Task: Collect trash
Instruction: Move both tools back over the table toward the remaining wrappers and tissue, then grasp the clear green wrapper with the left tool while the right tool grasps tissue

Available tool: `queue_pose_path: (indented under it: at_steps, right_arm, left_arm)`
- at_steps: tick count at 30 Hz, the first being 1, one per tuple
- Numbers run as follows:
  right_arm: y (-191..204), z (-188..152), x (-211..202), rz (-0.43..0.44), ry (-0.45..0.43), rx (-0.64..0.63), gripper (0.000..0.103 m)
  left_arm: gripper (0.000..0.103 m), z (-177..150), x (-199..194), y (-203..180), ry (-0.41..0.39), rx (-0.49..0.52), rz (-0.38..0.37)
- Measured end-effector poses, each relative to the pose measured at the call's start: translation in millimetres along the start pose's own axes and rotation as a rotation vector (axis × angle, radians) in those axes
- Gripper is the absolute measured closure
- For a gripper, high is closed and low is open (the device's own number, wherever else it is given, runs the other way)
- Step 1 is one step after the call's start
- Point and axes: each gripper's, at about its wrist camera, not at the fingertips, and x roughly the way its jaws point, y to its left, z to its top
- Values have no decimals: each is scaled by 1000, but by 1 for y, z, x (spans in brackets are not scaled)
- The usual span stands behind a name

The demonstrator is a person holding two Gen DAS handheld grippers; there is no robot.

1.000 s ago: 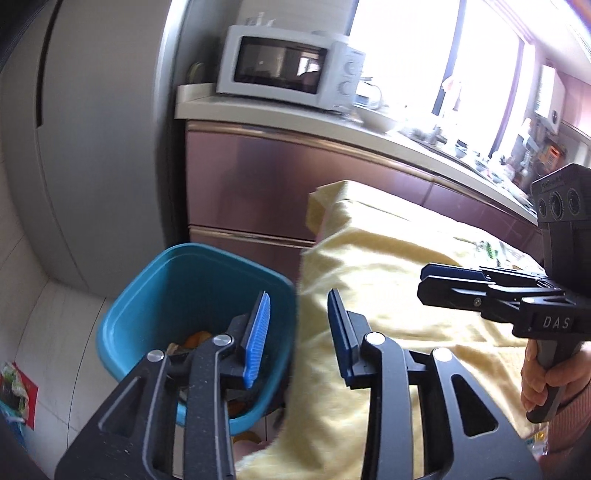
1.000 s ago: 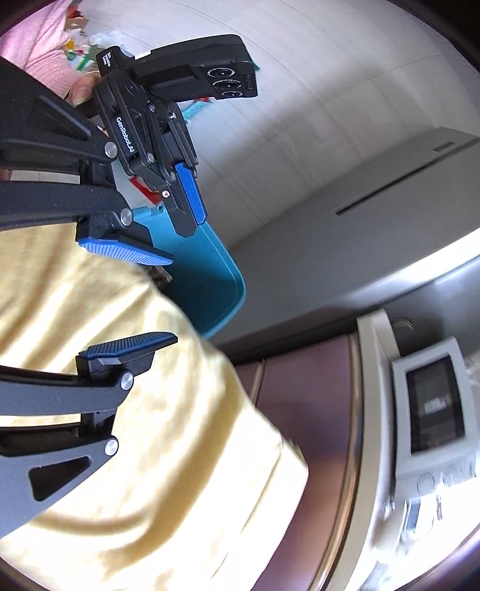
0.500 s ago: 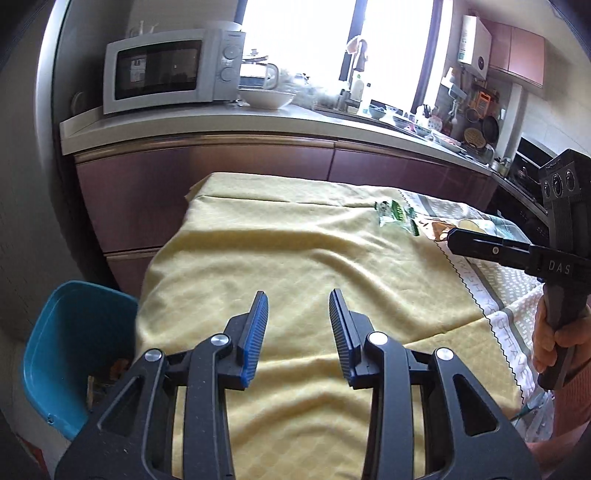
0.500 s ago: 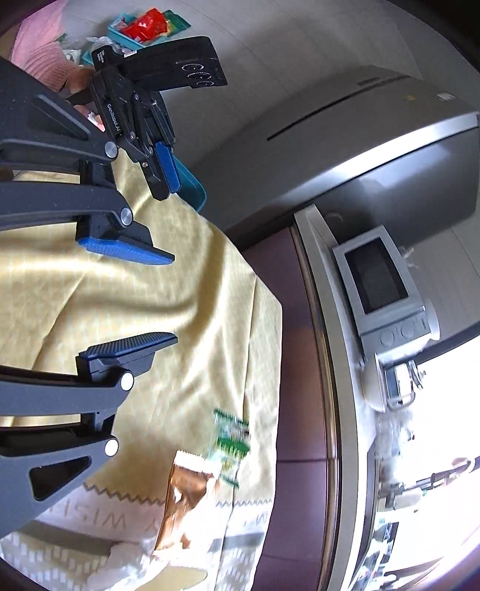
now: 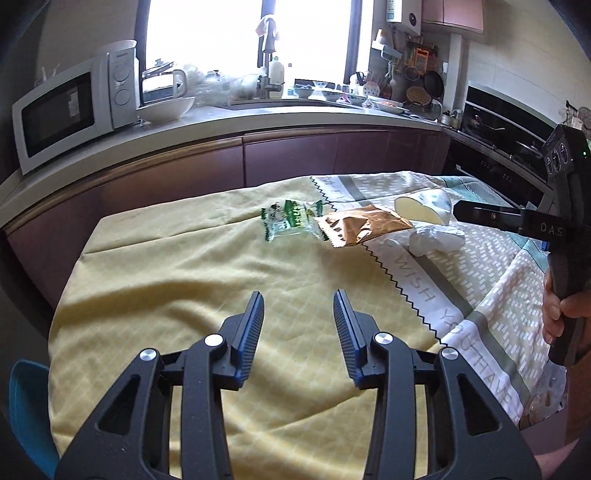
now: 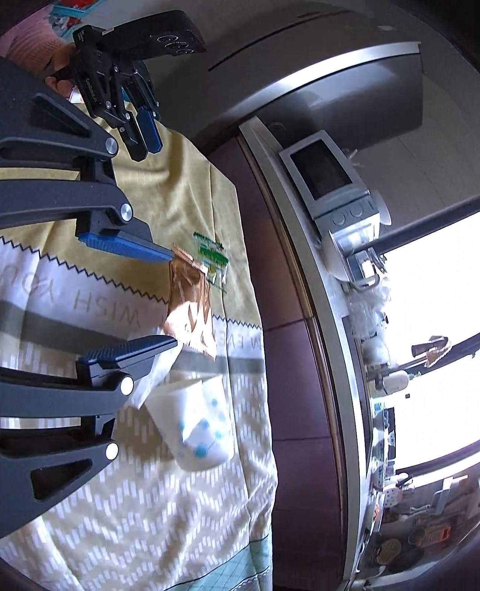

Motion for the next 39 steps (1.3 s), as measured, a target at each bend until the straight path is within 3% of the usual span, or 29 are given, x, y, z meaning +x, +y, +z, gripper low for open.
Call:
queue_pose_path:
  at_steps: [8, 22, 25, 30, 34, 36, 39]
  right_arm:
    - [-40, -10, 6, -31, 20, 86, 58]
    - [-59, -19, 24, 30, 71, 152, 56]
    - [-61, -20, 24, 48, 73, 163, 63]
    - [-62, -23, 21, 62, 73, 165, 79]
    - [-63, -26, 17, 71, 68, 173, 87]
    - [-63, -27, 16, 78, 68, 175, 94]
    - [-60, -28, 12, 87, 64, 163, 97]
  left_arm:
    - [59, 32, 40, -39, 4, 104, -32]
    - [58, 49, 100, -82, 48, 261, -42]
    - [64, 50, 110, -81, 67, 256, -40]
    - [95, 50, 119, -77, 97, 242, -50]
    - [102, 49, 115, -79, 85, 249, -43]
    - [102, 48, 110, -80, 68, 255, -31]
    - [102, 47, 102, -82, 51, 263, -28]
